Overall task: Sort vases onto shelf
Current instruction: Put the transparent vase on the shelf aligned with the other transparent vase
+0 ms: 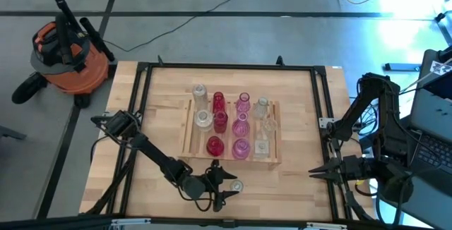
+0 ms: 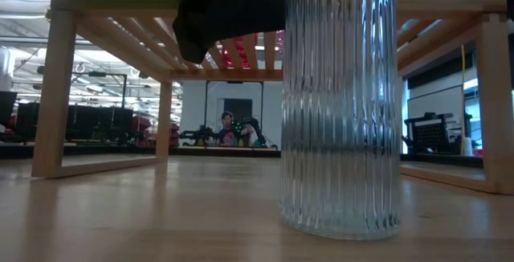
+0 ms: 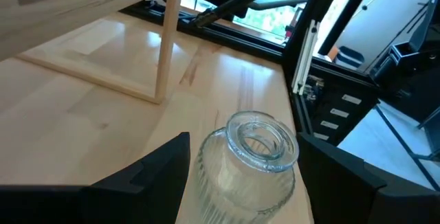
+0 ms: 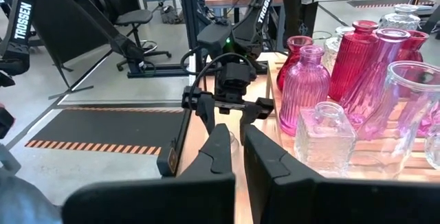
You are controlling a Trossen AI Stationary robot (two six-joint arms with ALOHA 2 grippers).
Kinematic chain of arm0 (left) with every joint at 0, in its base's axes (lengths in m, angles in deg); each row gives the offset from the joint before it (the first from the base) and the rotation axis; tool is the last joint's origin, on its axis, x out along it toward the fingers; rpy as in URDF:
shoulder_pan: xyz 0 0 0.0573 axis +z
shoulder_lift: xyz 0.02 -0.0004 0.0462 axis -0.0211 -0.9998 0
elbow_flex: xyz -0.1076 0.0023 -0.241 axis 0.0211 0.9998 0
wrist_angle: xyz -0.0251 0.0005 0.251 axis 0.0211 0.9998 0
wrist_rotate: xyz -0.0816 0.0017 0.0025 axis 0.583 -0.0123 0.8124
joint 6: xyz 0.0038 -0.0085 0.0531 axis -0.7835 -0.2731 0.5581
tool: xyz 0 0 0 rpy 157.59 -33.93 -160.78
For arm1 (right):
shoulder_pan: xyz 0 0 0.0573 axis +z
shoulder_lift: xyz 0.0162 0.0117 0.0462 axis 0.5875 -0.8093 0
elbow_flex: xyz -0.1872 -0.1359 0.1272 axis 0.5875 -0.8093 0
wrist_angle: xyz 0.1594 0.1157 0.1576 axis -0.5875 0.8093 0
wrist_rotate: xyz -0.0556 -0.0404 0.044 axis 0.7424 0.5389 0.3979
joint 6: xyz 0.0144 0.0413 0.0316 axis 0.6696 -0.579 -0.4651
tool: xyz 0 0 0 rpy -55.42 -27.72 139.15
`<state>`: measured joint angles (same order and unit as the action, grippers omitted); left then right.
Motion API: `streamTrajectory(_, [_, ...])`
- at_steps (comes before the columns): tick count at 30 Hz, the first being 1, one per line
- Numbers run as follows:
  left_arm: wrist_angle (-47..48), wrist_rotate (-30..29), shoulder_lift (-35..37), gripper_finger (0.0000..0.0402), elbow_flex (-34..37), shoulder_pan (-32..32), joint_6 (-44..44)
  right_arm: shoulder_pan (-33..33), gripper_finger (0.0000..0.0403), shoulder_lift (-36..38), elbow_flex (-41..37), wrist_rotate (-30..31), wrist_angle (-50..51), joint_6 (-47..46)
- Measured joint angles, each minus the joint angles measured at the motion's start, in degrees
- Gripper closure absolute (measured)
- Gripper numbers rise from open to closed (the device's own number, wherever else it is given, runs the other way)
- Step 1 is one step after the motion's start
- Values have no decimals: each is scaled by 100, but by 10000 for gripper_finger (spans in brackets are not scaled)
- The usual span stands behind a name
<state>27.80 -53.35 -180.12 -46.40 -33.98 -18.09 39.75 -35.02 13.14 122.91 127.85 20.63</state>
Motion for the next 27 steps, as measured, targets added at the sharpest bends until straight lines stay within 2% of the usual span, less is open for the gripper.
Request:
streamTrajectory(9, [23,2,0,155,0,25,80,0,402,0,2,0,20,0])
streamTrajectory(27, [-209,98,-84,261,-17,31,145,0,402,0,0,-1,205,0])
